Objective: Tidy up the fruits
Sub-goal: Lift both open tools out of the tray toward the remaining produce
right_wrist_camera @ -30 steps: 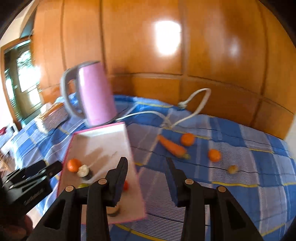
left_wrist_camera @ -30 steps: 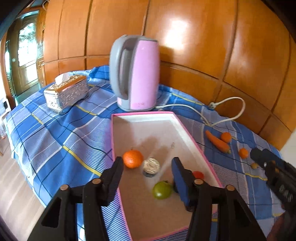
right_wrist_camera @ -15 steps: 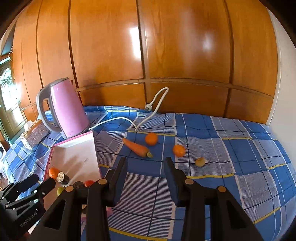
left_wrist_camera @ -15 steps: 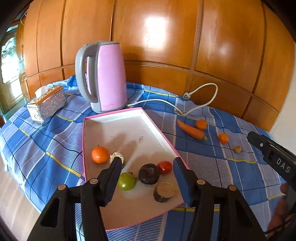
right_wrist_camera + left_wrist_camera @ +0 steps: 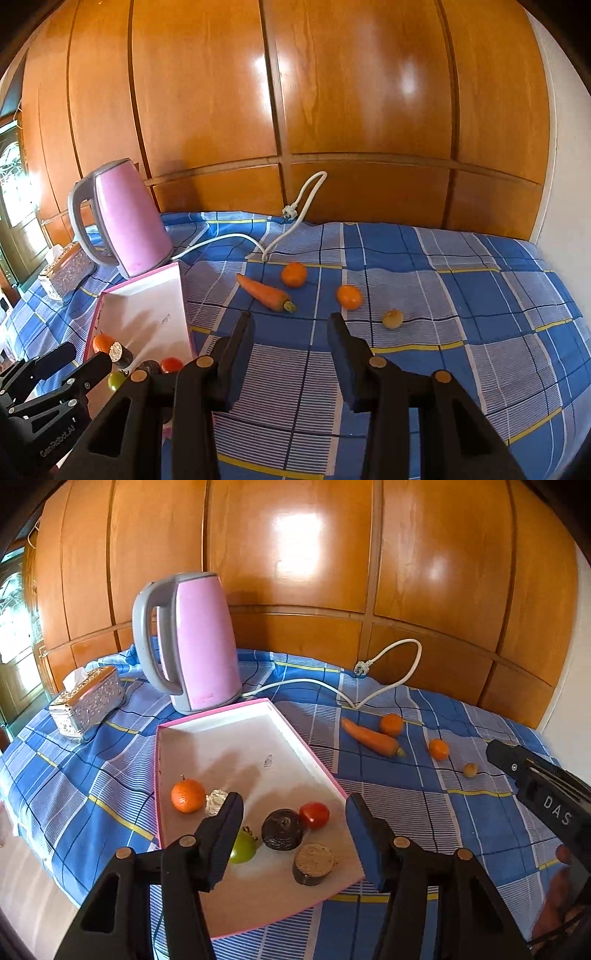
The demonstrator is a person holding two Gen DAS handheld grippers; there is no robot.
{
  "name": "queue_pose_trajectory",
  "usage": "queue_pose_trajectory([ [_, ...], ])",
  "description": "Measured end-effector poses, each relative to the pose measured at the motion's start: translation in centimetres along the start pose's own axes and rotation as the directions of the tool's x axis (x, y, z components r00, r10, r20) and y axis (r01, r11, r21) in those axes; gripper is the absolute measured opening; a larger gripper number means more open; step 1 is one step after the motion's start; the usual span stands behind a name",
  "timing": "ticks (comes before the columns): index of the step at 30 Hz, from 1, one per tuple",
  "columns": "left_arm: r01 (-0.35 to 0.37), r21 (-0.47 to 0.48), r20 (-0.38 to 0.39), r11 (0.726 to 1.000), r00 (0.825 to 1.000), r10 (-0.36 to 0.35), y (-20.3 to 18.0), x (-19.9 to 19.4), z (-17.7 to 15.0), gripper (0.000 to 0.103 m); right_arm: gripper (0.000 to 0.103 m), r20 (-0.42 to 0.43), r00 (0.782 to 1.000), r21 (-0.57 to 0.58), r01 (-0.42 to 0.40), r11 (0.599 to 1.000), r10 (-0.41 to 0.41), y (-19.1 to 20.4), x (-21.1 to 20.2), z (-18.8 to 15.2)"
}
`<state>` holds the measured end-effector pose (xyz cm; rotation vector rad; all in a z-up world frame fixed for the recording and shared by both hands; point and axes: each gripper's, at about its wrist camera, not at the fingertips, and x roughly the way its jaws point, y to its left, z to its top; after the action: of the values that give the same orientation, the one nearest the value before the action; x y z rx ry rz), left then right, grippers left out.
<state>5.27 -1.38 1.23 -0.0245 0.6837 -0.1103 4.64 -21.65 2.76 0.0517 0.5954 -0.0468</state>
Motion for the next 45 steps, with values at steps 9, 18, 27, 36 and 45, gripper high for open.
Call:
queue_pose_trajectory([
  [9,0.043,0.02,-0.028,0.999,0.999,-0.042,-1.9,1.7,0.9,0.058,0.041,-0.068,0.997,0.042,0.028,0.999,-0.025,-2.4,2.0,-1.0],
  [18,0.109,0.064,-0.05,0.992,0.993,-0.106,-4.7,4.2,2.6,0.053,0.041,-0.13,0.99,0.091,0.074,0.993,-0.062,-5.8,3.9,-1.7],
  [27,0.147,0.068,-0.098,0.987,0.985,-0.14,-7.3,7.7,4.4,0.048,0.041,-0.14,0.989,0.106,0.068,0.992,-0.053,-7.7,5.1,-1.6],
  [36,0.182,0.081,-0.148,0.98,0.975,-0.169,-9.1,10.7,5.0,0.038,0.041,-0.171,0.984,0.148,0.083,0.985,-0.057,-10.5,6.3,-2.0],
  [45,0.201,0.099,-0.161,0.975,0.97,-0.183,-10.5,12.9,5.9,0.035,0.041,-0.186,0.982,0.139,0.069,0.988,-0.042,-10.7,7.8,-1.6],
])
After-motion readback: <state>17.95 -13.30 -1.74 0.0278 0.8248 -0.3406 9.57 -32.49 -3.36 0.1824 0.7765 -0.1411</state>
